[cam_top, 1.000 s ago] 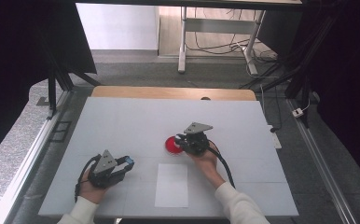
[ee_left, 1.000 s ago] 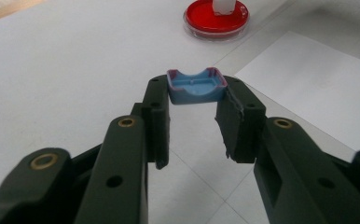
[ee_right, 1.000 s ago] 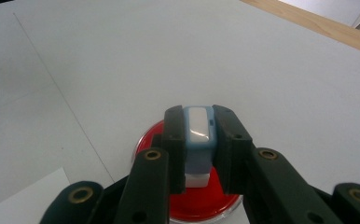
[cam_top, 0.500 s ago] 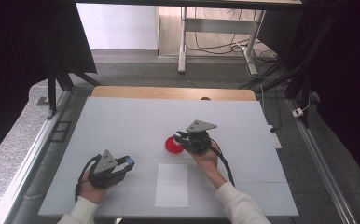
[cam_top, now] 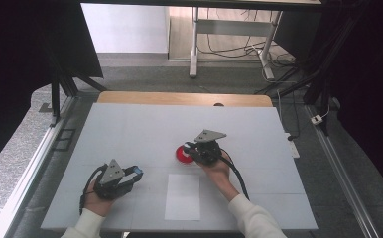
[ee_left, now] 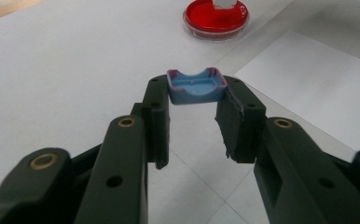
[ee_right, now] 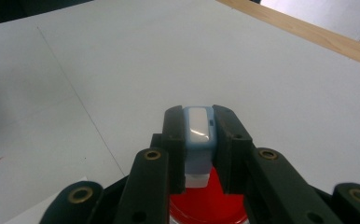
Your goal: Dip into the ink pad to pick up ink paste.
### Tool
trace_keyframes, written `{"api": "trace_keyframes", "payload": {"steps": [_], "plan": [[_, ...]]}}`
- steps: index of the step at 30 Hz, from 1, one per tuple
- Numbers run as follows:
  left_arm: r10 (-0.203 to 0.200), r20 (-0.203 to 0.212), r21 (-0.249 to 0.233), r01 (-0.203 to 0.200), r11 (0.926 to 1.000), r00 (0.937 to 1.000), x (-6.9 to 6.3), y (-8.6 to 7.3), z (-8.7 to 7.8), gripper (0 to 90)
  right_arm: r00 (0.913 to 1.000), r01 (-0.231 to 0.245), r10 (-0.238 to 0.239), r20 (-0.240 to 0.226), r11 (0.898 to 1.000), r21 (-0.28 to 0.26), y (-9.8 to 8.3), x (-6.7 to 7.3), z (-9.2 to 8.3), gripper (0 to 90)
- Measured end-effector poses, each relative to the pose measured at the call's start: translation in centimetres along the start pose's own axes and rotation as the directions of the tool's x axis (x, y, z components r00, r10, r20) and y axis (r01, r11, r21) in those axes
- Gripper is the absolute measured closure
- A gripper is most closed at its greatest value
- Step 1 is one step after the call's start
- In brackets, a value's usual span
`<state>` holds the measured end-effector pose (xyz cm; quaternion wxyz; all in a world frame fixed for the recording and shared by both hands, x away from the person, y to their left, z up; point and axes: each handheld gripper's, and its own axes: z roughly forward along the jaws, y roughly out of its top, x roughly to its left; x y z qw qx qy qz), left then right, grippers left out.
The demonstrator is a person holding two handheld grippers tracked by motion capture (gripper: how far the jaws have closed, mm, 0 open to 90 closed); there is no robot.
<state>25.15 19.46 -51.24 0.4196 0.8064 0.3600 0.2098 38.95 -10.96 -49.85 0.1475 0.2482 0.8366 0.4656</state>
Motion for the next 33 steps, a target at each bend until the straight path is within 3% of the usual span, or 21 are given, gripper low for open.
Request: {"api": "trace_keyframes", "payload": {"steps": [7,10,33], "plan": [[0.0,-0.001,0.001,0.0,1.0,1.0,0.0,0.0,0.0,64.6,1.0,-0.002,0.002,-0.007,1.0,0.007,-0.3,0.0,0.5,74.9],[-0.001,-0.001,0.0,0.001,1.0,1.0,0.0,0.0,0.0,64.6,0.9999,0.016,-0.016,-0.001,0.999,0.034,-0.5,0.1,0.8,74.9],[0.001,-0.003,0.003,-0.001,1.0,1.0,0.0,0.0,0.0,64.7,0.9999,0.012,-0.012,0.003,0.999,0.036,-0.9,0.2,1.2,75.1]]}}
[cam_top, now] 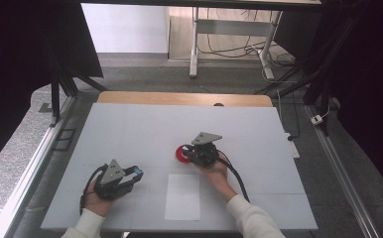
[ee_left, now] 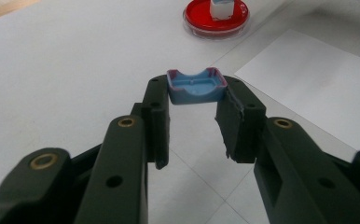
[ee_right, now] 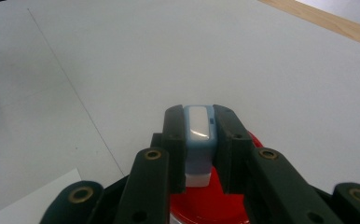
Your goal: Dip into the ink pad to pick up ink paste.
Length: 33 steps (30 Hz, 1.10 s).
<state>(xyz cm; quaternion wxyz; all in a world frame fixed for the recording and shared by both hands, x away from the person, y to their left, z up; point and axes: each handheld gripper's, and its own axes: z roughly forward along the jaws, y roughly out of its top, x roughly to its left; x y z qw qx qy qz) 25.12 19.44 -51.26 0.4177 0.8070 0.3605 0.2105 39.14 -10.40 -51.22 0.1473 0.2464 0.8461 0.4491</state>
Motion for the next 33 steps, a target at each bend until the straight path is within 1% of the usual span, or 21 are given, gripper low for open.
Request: {"api": "trace_keyframes", "payload": {"steps": [5,7,9,11,13,14,17,29,32,33], "plan": [[-0.001,0.0,0.0,0.001,1.0,1.0,0.0,0.0,0.0,64.7,1.0,-0.001,0.001,-0.003,1.0,-0.003,0.0,0.0,0.0,75.0],[-0.002,0.0,-0.002,0.002,1.0,1.0,0.0,0.0,0.0,64.6,1.0,-0.001,0.001,-0.004,1.0,-0.018,0.1,0.0,-0.2,74.9],[-0.002,0.001,-0.002,0.002,1.0,1.0,0.0,0.0,0.0,64.6,1.0,0.002,-0.002,-0.003,1.0,-0.008,0.2,-0.1,-0.3,74.9],[-0.002,0.002,-0.003,0.002,1.0,1.0,0.0,0.0,0.0,64.6,0.9999,-0.014,0.014,-0.002,1.0,-0.017,0.2,-0.1,-0.4,75.0],[-0.002,0.003,-0.004,0.002,1.0,1.0,0.0,0.0,0.0,64.6,0.9998,-0.019,0.019,-0.007,0.999,-0.027,0.2,-0.1,-0.3,74.9],[-0.002,0.003,-0.004,0.002,1.0,1.0,0.1,0.0,-0.1,64.6,0.9999,-0.014,0.014,-0.004,1.0,-0.018,0.3,-0.1,-0.4,75.0],[-0.001,0.003,-0.005,0.001,1.0,1.0,0.1,0.0,-0.1,64.7,0.9999,-0.01,0.01,-0.005,1.0,-0.026,0.4,-0.1,-0.6,74.9],[-0.002,0.002,-0.004,0.002,1.0,1.0,0.1,0.0,0.0,64.6,0.9997,-0.022,0.022,-0.001,0.999,-0.047,0.6,-0.3,-1.1,74.9],[-0.002,0.001,-0.003,0.002,1.0,1.0,0.1,0.0,-0.1,64.7,0.9997,-0.024,0.023,-0.007,0.998,-0.05,0.7,-0.3,-1.3,74.9],[-0.002,0.001,-0.003,0.002,1.0,1.0,0.1,0.0,0.0,64.6,0.9994,-0.031,0.031,-0.014,0.998,-0.06,0.7,-0.3,-1.4,74.9]]}}
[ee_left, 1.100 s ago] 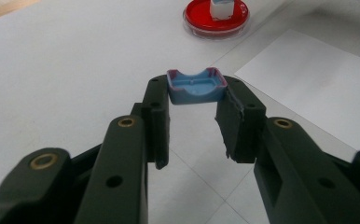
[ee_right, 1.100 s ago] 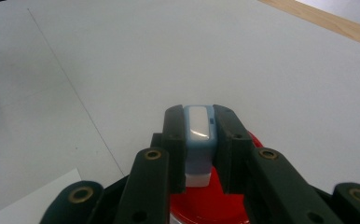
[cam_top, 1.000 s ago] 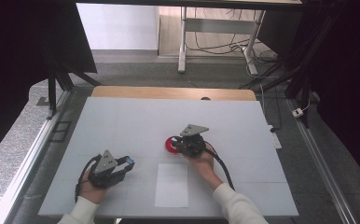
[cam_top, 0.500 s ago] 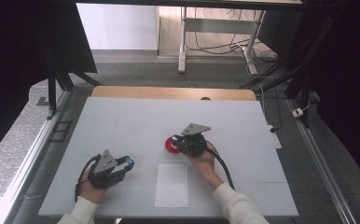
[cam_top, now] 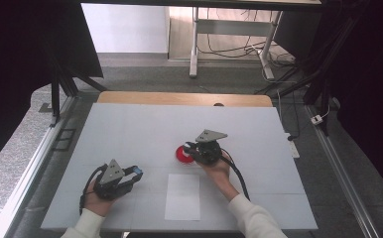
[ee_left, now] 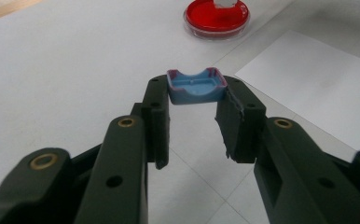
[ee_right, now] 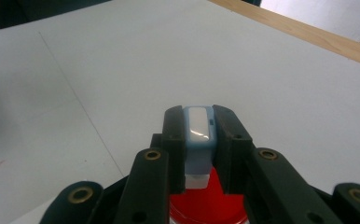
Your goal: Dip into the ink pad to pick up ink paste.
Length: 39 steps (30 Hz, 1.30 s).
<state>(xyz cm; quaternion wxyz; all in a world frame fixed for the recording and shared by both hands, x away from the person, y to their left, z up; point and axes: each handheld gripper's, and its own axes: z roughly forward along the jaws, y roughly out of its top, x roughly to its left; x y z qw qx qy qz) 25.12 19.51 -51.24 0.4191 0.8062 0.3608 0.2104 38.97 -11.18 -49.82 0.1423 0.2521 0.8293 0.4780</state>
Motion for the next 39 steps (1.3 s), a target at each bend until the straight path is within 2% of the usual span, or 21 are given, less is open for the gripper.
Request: {"api": "trace_keyframes", "payload": {"steps": [15,28,39], "plan": [[0.0,0.0,-0.002,0.0,1.0,1.0,0.1,0.0,0.0,64.6,0.9999,-0.012,0.012,-0.005,1.0,-0.027,0.6,0.1,-1.4,74.9],[0.004,-0.003,-0.004,-0.004,1.0,1.0,0.1,0.0,-0.1,64.6,0.9994,-0.035,0.035,-0.009,0.997,-0.075,1.3,0.5,-3.9,74.9],[0.002,-0.005,-0.002,-0.002,1.0,1.0,0.1,0.0,0.0,64.6,0.9987,-0.052,0.051,-0.009,0.995,-0.085,1.4,0.5,-5.1,74.9]]}}
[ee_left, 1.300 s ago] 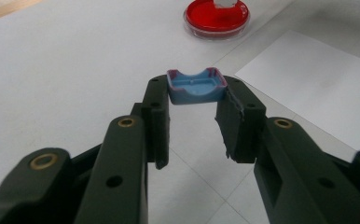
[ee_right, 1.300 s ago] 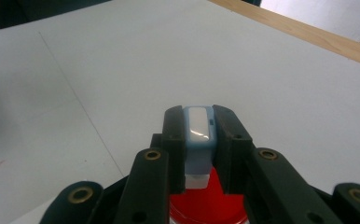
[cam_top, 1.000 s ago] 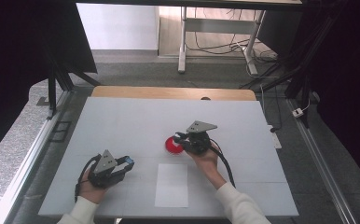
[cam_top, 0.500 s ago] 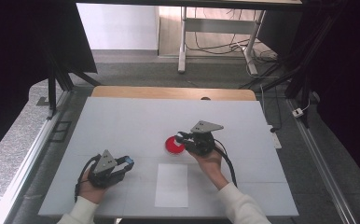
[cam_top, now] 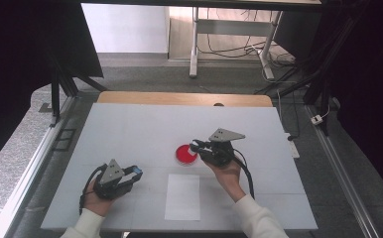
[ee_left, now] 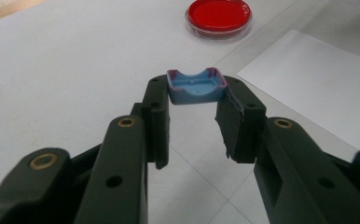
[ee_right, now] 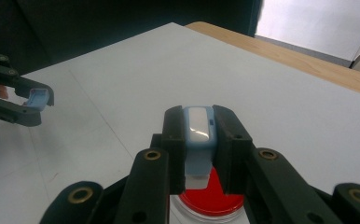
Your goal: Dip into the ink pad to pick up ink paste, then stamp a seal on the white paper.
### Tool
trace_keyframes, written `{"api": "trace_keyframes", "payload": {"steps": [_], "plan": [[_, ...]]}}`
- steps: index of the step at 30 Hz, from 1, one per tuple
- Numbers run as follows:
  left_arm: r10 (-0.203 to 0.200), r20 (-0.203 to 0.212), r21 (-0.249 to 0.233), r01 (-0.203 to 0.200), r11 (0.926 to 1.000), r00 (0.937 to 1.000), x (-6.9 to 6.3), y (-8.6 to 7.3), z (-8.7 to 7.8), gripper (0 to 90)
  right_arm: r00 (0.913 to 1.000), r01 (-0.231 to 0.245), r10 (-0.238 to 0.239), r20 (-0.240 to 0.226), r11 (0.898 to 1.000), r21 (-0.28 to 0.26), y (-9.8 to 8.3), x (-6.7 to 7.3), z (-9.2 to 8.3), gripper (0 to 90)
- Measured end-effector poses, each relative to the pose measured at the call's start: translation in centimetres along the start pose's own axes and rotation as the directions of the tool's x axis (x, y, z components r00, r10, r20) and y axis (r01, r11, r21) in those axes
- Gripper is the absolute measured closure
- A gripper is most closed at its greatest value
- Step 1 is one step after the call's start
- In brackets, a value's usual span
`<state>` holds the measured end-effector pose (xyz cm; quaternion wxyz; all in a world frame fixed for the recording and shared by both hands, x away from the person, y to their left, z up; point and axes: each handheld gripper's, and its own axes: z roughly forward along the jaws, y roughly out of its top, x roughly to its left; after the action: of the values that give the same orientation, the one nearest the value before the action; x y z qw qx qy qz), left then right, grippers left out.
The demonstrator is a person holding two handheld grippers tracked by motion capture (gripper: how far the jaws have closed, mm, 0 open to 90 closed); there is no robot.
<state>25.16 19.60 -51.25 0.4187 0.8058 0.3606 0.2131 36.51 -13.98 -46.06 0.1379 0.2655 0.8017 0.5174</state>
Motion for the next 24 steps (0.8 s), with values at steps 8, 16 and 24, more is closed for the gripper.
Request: {"api": "trace_keyframes", "payload": {"steps": [8,16,24], "plan": [[0.0,-0.001,0.002,0.0,1.0,1.0,0.0,0.0,0.0,64.6,1.0,-0.005,0.005,0.003,1.0,0.003,-0.5,0.3,-1.1,74.9],[0.001,-0.007,0.0,-0.001,1.0,1.0,-0.1,0.0,0.0,64.6,0.9998,-0.017,0.017,-0.005,1.0,-0.003,-0.8,0.6,-2.1,74.9],[0.0,-0.006,0.0,0.0,1.0,1.0,0.0,0.0,0.0,64.5,0.9997,-0.004,0.004,-0.026,1.0,0.023,-1.2,1.2,-2.0,74.9]]}}
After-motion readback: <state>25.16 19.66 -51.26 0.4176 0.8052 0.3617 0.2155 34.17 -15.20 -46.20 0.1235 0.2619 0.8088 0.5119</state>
